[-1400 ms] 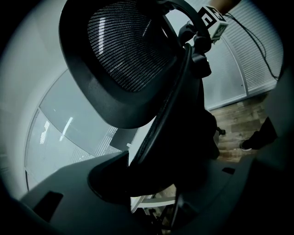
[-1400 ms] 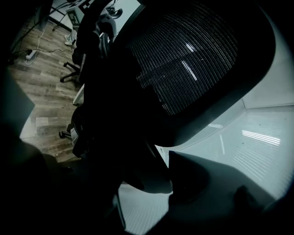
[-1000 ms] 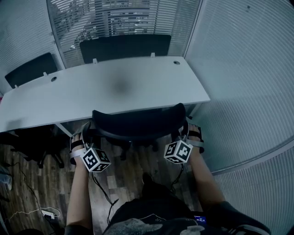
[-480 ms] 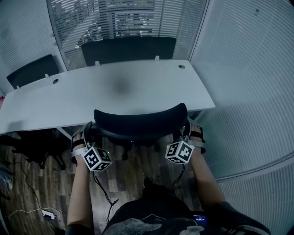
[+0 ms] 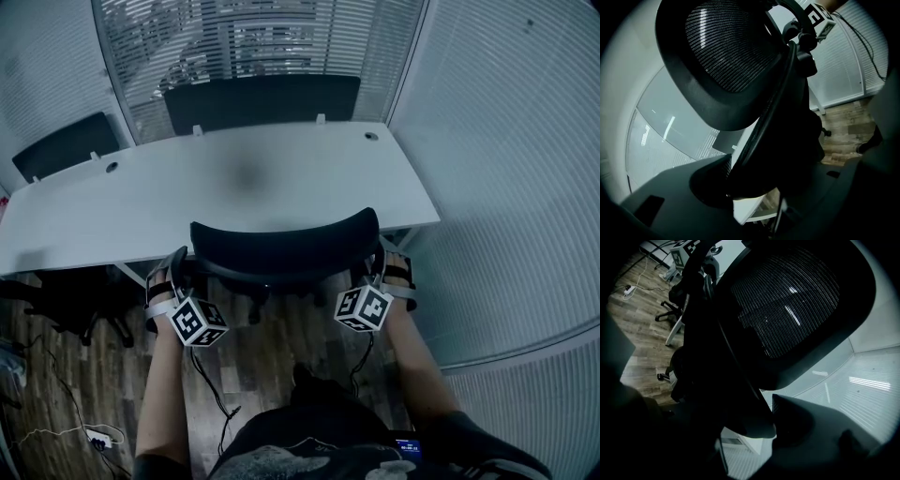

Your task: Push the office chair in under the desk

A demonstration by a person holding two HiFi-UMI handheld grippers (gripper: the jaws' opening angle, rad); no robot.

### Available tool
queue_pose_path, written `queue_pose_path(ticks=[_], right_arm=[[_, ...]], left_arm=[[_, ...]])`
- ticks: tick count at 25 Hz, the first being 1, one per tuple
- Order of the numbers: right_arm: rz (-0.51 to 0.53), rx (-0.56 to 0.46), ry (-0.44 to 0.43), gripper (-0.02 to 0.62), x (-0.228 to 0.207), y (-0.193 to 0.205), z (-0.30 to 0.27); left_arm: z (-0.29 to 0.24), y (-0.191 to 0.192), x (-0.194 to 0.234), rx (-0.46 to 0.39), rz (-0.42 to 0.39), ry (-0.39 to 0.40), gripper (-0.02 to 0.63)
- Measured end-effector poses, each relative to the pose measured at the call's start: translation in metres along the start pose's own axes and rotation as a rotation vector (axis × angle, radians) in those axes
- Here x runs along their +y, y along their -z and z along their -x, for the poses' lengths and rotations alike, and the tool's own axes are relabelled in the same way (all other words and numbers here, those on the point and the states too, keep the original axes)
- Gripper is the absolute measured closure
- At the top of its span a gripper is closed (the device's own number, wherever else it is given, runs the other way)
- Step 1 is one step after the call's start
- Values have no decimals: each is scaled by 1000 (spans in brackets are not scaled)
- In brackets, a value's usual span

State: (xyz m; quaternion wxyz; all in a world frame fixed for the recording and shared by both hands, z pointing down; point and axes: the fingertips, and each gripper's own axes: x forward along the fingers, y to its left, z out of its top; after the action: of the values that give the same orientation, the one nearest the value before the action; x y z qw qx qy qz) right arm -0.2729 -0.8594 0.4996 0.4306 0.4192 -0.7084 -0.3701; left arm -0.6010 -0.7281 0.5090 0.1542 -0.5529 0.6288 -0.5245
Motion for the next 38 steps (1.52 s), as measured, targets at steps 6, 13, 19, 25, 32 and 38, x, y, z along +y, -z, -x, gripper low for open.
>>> queue_pose_path(ticks=[6,13,19,25,32,38], right_arm=[[14,2,2,318,0,2,7],[35,16,31,318,-3,7,7],[-10,27,41,318,-2,18,31],[-140,18,38,318,3,17,72],[-367,-66,44,319,-6,-13,144],[-582,-93,-17,375,9,-27,194]], left_arm=[[5,0,-2,7,9,-3,348],[2,-1,-2,29,-2,-15,345],[26,1,3,30,69,-19,301],[75,0,9,-56,196,-54,299],[145,-3,6,-201,350,-45,318],[187,5,6,-270,436,-64,526]])
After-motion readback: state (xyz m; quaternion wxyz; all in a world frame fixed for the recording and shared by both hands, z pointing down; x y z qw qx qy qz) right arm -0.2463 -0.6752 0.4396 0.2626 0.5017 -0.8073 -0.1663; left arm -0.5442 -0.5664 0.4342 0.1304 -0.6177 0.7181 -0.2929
